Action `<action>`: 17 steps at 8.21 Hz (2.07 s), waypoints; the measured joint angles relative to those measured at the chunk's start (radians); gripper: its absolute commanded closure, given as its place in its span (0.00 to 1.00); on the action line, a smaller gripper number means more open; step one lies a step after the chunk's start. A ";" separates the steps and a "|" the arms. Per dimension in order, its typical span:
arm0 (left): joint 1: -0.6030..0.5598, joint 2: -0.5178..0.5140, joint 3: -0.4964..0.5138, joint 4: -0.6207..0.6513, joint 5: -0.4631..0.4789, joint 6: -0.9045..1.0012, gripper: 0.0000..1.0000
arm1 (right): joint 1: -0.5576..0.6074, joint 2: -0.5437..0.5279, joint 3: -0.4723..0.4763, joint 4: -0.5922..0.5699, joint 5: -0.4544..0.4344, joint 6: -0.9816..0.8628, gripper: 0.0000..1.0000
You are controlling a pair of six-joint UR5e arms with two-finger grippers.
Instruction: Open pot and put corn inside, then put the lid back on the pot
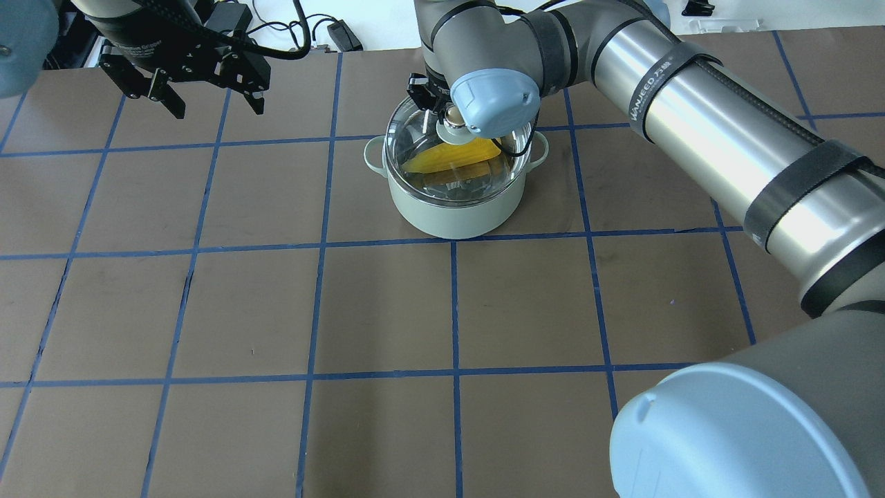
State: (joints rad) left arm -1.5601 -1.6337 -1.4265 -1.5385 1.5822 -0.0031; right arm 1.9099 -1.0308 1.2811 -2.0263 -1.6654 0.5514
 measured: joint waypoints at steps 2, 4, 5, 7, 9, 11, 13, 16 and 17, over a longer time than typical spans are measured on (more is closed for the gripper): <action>0.000 0.000 0.000 0.000 0.001 0.000 0.00 | 0.003 0.000 0.000 0.000 0.000 0.005 0.74; 0.000 0.000 0.000 0.000 0.001 0.000 0.00 | 0.008 0.002 0.002 0.000 -0.002 0.006 0.74; 0.000 0.000 0.000 0.000 0.001 0.000 0.00 | 0.010 0.002 0.002 0.000 -0.003 0.006 0.74; 0.000 -0.001 0.000 0.000 0.001 0.000 0.00 | 0.010 0.003 0.004 0.000 -0.003 0.005 0.74; 0.001 -0.001 0.000 -0.001 0.001 0.000 0.00 | 0.011 0.005 0.004 0.001 -0.004 0.005 0.73; 0.000 -0.001 0.000 -0.001 0.001 0.000 0.00 | 0.011 0.007 0.004 0.000 -0.001 0.003 0.62; 0.001 -0.001 0.000 -0.002 0.001 0.000 0.00 | 0.011 0.009 0.004 0.000 0.003 -0.001 0.17; 0.000 -0.002 0.000 -0.002 0.001 0.000 0.00 | 0.010 0.011 0.004 0.000 0.005 -0.042 0.00; 0.000 -0.002 0.000 -0.002 0.001 0.000 0.00 | 0.010 0.009 0.004 0.001 0.006 -0.049 0.00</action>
State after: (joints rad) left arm -1.5600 -1.6352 -1.4266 -1.5401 1.5831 -0.0031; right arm 1.9195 -1.0218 1.2854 -2.0257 -1.6594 0.5020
